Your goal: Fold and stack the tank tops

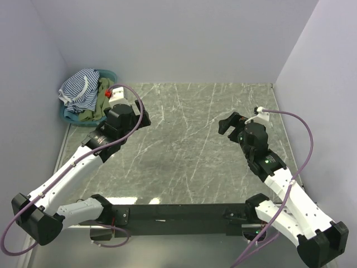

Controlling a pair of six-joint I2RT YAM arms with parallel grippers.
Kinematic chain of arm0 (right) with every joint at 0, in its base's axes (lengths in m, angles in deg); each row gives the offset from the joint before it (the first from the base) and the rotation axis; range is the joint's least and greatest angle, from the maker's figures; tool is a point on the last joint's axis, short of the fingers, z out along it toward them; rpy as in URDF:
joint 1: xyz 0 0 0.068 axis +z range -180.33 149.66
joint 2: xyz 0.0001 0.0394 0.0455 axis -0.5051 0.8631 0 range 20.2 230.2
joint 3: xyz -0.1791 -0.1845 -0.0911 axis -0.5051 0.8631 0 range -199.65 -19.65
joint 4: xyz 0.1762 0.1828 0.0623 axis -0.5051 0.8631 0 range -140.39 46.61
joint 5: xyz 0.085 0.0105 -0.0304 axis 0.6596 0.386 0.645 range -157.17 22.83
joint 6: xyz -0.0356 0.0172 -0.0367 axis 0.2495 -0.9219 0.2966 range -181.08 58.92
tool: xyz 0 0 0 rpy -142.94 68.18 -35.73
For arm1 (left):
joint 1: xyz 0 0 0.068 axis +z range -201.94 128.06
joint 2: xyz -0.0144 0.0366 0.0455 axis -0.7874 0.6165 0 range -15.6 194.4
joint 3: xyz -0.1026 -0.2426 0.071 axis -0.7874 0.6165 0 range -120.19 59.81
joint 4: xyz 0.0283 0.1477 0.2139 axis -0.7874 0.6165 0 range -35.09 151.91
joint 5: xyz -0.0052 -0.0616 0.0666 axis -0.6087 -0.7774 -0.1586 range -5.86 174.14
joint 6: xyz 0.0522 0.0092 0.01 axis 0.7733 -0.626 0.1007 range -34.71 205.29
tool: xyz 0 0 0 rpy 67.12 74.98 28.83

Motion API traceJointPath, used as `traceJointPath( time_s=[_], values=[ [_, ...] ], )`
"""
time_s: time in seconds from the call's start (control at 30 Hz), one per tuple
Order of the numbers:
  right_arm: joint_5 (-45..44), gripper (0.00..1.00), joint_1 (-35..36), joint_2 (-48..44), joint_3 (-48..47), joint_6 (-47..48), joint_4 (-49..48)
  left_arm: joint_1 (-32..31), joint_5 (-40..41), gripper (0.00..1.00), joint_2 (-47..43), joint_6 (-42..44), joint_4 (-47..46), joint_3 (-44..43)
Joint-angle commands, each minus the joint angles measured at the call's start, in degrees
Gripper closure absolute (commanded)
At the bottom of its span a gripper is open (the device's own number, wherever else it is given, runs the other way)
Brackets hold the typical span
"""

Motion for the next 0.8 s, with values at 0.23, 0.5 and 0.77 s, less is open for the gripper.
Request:
traceJointPath(
  time_s=[0.23, 0.5, 0.77],
  values=[
    [0.58, 0.01, -0.26, -1.30, -0.45, 2.10, -0.44, 1.52, 0.39, 0.01, 0.60, -1.68, -1.52, -3.21],
    [5.76, 0.02, -0.26, 2.38, -0.89, 2.19, -2.37, 15.04, 4.08, 0.01, 12.79, -6.16, 2.34, -17.69],
    [13.67, 0.04, -0.35, 7.92, -0.36, 0.43, -6.50, 34.02, 4.88, 0.05, 27.57, -8.27, 1.92, -29.83]
  ],
)
